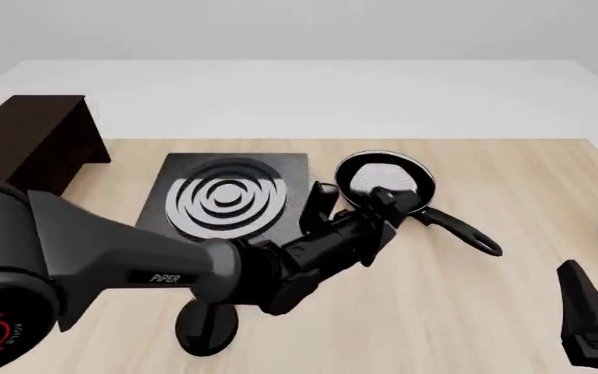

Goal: Put the frying pan on top of the cabinet.

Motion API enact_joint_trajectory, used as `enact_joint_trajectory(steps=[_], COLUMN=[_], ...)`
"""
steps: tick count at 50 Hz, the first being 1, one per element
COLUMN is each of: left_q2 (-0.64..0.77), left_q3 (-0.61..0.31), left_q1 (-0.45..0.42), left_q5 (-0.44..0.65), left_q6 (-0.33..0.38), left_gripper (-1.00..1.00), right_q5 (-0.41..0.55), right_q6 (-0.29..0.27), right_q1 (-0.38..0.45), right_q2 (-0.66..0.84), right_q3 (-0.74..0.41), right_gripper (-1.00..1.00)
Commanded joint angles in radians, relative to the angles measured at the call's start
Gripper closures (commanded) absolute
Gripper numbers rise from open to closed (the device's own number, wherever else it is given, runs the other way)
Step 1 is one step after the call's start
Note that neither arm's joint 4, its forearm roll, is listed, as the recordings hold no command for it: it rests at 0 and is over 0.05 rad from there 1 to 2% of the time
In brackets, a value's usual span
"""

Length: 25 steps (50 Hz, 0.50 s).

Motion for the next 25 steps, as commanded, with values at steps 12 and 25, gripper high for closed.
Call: enact_joint_trajectory(steps=[12,25], left_q2=[0.074,0.171], left_q3=[-0.093,-0.174], left_q1=[-0.008,-0.016], left_q5=[0.039,0.052], left_q6=[0.007,-0.001], left_gripper=[-1.00,-1.00], right_q5=[-0.002,-0.005], right_q6=[0.010,0.017], right_q1=[-0.001,-0.017], right_q2=[0.000,0.000], right_q3=[0.000,0.000], right_gripper=[-1.00,-1.00])
